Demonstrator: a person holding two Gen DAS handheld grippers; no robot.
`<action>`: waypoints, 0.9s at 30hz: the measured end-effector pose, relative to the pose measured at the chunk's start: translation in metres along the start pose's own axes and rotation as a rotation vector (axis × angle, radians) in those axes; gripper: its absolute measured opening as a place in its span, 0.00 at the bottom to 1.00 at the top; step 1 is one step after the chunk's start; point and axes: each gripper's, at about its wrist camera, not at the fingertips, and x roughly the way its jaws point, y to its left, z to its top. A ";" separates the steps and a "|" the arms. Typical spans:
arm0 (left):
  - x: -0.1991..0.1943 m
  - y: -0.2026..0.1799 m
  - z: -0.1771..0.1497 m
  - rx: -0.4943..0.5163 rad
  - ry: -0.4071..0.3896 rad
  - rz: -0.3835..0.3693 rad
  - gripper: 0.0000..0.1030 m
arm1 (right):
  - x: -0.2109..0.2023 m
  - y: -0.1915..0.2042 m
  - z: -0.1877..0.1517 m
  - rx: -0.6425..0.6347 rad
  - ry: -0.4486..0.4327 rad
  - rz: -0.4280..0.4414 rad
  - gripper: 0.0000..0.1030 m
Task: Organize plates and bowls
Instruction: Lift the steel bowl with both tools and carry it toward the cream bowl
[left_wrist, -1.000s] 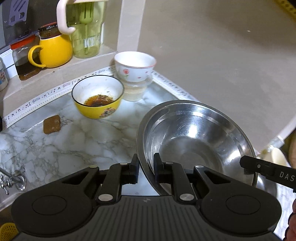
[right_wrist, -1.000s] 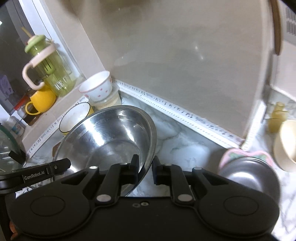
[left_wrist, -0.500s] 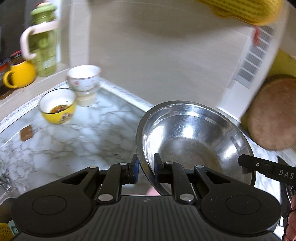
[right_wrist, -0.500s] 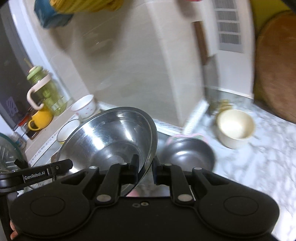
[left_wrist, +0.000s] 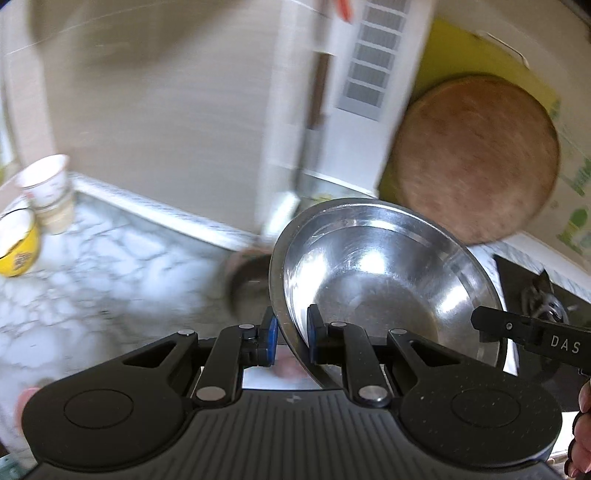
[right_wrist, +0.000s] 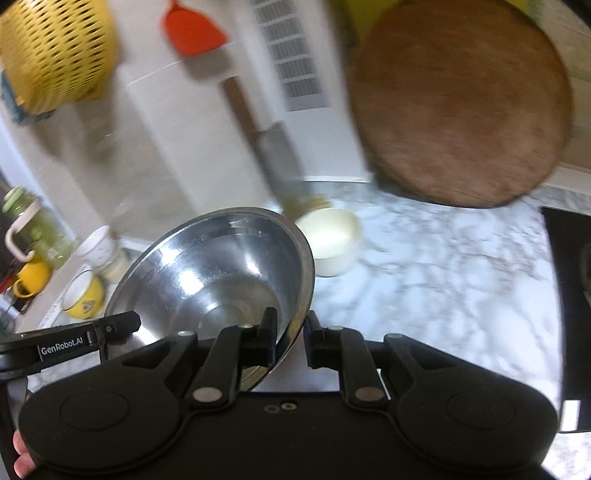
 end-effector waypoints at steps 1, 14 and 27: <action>0.005 -0.009 0.000 0.009 0.004 -0.008 0.14 | -0.002 -0.011 0.000 0.012 -0.003 -0.012 0.16; 0.083 -0.097 -0.005 0.097 0.094 -0.044 0.14 | 0.011 -0.115 -0.005 0.117 0.025 -0.111 0.16; 0.128 -0.115 -0.035 0.125 0.177 -0.045 0.14 | 0.035 -0.154 -0.035 0.125 0.093 -0.163 0.16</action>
